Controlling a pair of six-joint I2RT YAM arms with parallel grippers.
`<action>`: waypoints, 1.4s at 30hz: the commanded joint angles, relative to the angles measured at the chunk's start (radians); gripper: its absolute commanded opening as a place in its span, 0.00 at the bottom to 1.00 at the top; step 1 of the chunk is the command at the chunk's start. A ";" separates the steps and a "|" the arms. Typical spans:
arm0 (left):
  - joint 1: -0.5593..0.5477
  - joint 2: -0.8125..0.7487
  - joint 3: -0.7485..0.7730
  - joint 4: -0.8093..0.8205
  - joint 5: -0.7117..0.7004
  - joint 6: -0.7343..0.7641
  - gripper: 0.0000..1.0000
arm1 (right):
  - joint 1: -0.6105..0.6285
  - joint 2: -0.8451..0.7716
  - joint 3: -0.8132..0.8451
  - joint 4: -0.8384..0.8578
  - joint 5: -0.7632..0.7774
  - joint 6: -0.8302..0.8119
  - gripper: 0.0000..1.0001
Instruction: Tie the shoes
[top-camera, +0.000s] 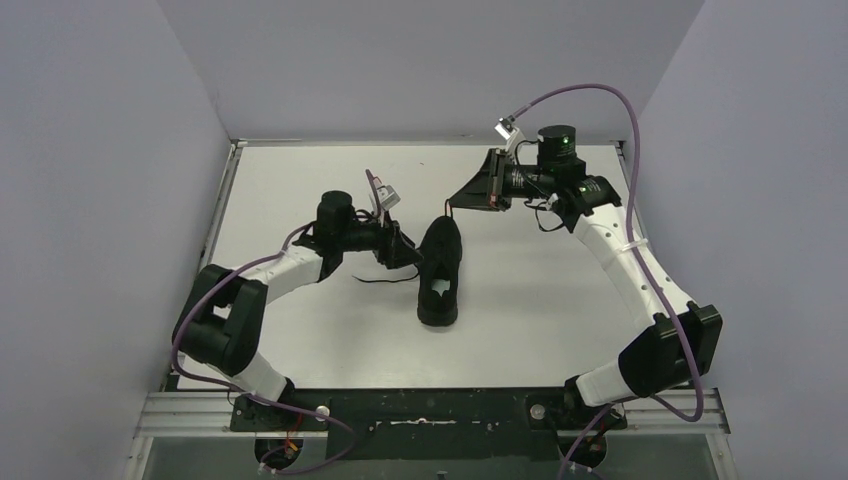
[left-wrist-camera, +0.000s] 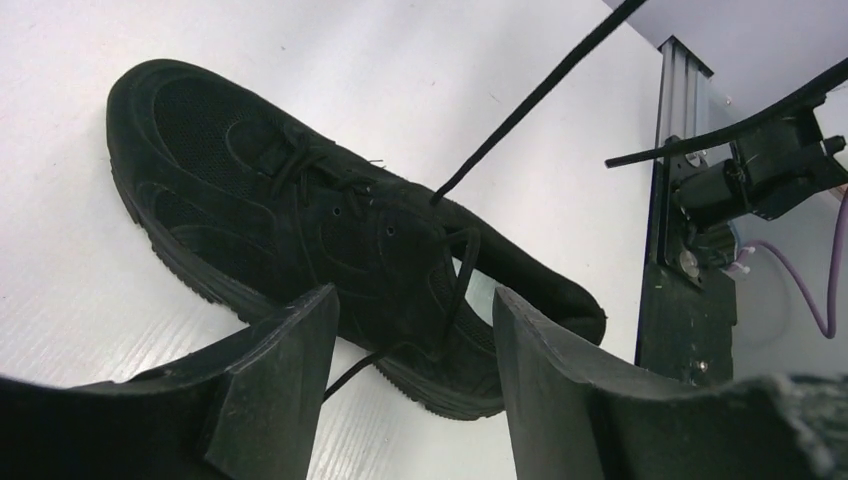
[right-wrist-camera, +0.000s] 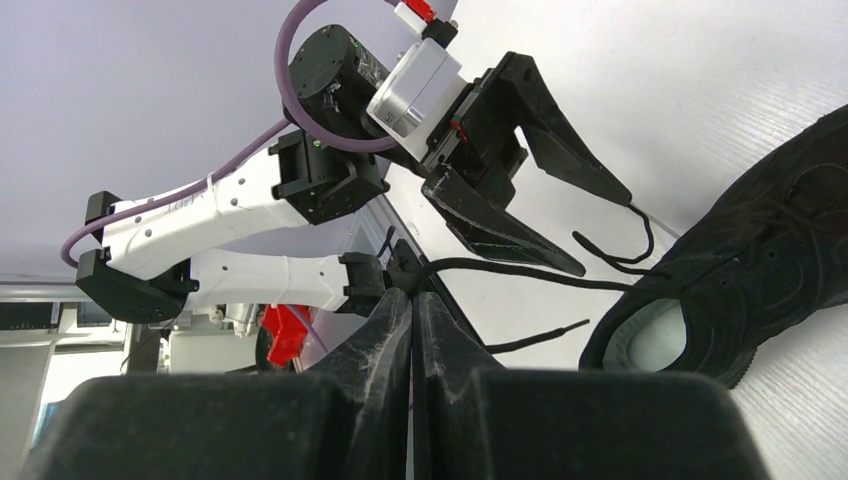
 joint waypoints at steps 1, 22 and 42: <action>-0.006 0.035 -0.009 0.132 0.031 -0.024 0.53 | -0.005 0.014 0.069 -0.001 -0.048 -0.025 0.00; -0.088 0.146 0.099 0.490 0.138 -0.193 0.01 | -0.006 0.021 0.084 0.065 -0.136 0.035 0.00; -0.128 0.170 0.081 0.499 0.109 -0.167 0.23 | -0.007 0.028 0.083 0.067 -0.131 0.033 0.00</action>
